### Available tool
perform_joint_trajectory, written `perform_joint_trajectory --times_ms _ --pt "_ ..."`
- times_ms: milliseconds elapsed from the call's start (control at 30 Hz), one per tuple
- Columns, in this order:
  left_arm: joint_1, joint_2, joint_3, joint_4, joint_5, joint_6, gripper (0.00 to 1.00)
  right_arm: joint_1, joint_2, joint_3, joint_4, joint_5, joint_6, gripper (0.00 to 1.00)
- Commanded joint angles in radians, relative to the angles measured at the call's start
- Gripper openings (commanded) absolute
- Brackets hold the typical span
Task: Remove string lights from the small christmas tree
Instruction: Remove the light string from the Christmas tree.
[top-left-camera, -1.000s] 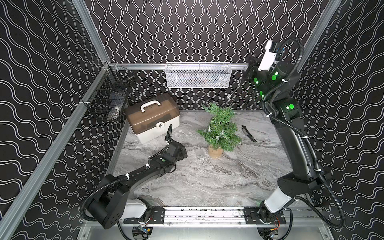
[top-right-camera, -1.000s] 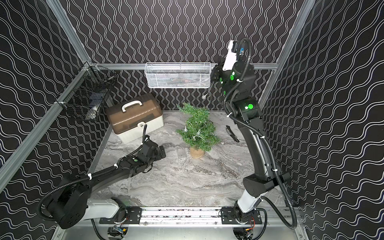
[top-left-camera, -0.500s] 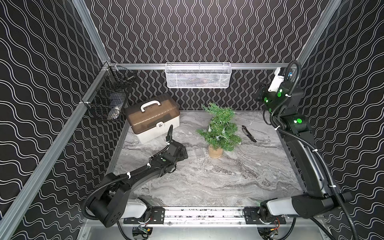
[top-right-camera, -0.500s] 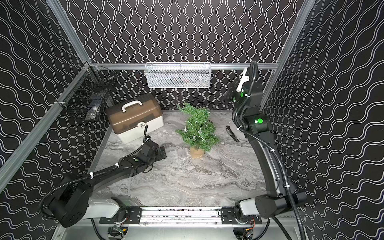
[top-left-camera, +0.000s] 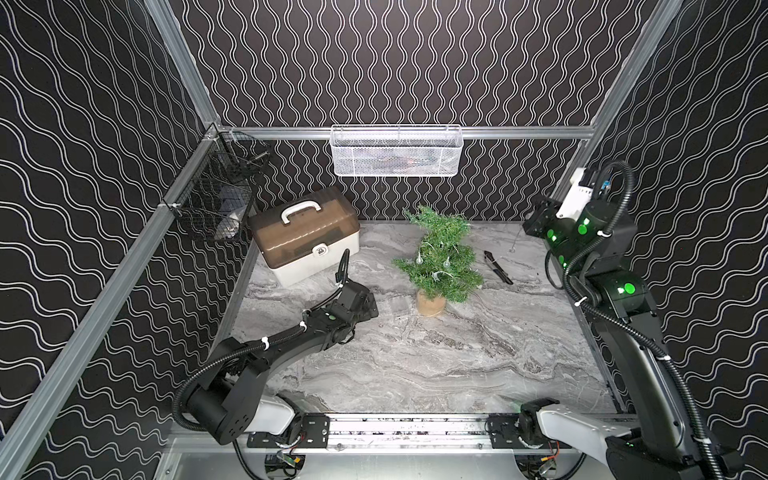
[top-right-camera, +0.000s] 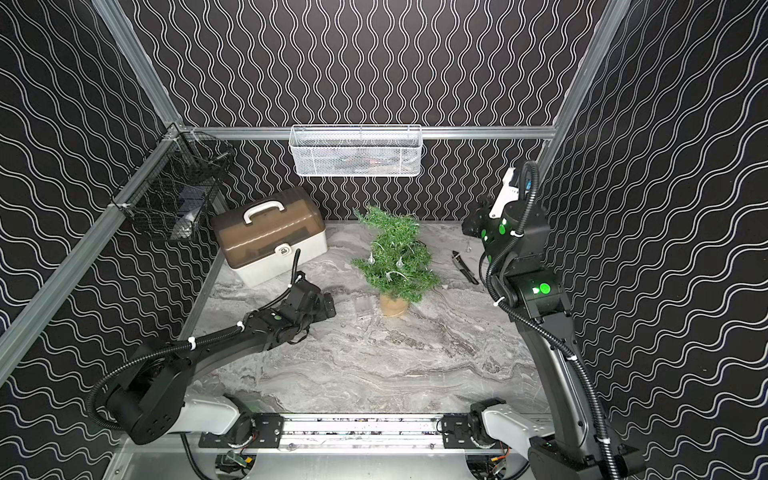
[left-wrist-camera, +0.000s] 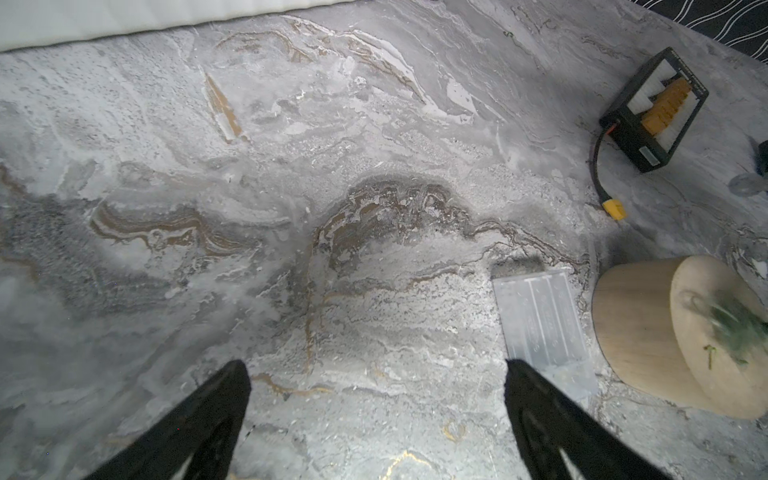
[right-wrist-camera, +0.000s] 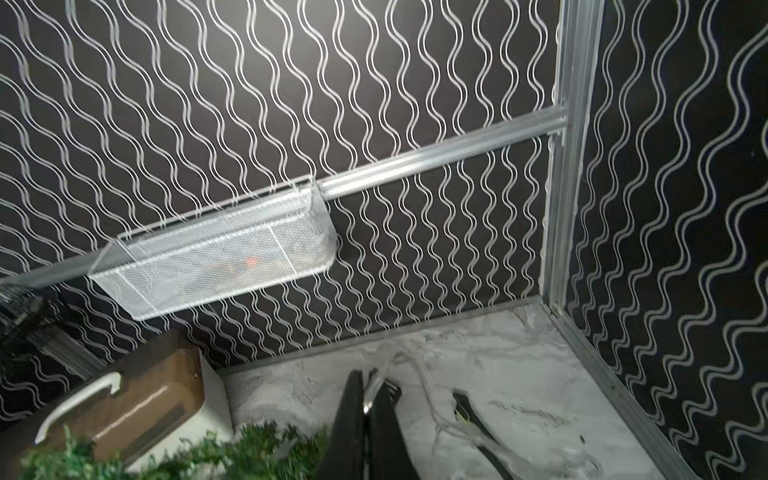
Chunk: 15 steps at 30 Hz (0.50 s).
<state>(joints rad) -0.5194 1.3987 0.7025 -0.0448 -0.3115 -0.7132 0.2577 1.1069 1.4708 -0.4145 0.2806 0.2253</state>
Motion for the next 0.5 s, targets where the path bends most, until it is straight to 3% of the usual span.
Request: perform_joint_trajectory --times_ms 0,200,467 --pt "-0.001 0.007 0.009 0.025 0.006 -0.023 0.98 0.0 -0.044 -0.056 -0.075 0.059 0.016 0.0" --pt "-0.001 0.025 0.021 0.032 0.02 -0.029 0.98 0.0 -0.129 -0.172 -0.15 0.149 0.078 0.0" --pt "-0.005 0.028 0.025 0.029 0.036 -0.034 0.97 -0.008 -0.099 -0.332 -0.165 0.157 0.189 0.0"
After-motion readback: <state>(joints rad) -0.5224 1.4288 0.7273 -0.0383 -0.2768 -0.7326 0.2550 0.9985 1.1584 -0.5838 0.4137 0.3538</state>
